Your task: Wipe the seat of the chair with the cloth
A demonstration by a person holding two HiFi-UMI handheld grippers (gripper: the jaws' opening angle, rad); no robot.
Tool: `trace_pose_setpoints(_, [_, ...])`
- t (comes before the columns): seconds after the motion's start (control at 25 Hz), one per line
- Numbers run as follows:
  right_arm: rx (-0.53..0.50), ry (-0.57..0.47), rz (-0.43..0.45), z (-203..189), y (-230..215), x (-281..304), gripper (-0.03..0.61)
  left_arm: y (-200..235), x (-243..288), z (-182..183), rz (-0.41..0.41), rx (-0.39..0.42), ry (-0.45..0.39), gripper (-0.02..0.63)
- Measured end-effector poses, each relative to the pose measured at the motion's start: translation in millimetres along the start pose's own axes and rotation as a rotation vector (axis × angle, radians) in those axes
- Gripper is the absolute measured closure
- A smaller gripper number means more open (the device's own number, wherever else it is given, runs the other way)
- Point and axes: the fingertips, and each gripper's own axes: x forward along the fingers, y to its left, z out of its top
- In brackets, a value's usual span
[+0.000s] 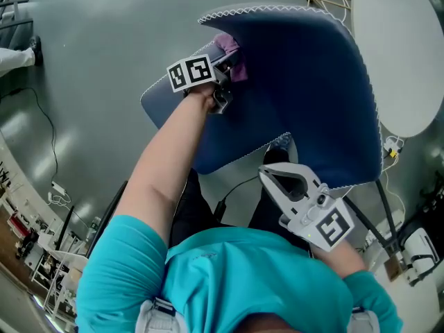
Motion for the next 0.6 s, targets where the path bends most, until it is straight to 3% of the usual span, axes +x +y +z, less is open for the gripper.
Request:
trace_pose_setpoints(0.4, [-0.019, 0.016, 0.034, 0.5, 9.7, 10.1, 0.581, -5.3, -17.6, -1.1, -0.023, -0.012, -0.025, 0.549])
trace_pose_setpoints(0.6, [-0.048, 0.026, 0.082, 3.6, 41.3, 33.3, 0.581, -5.5, -79.8, -3.6, -0.039, -0.028, -0.058, 0.551])
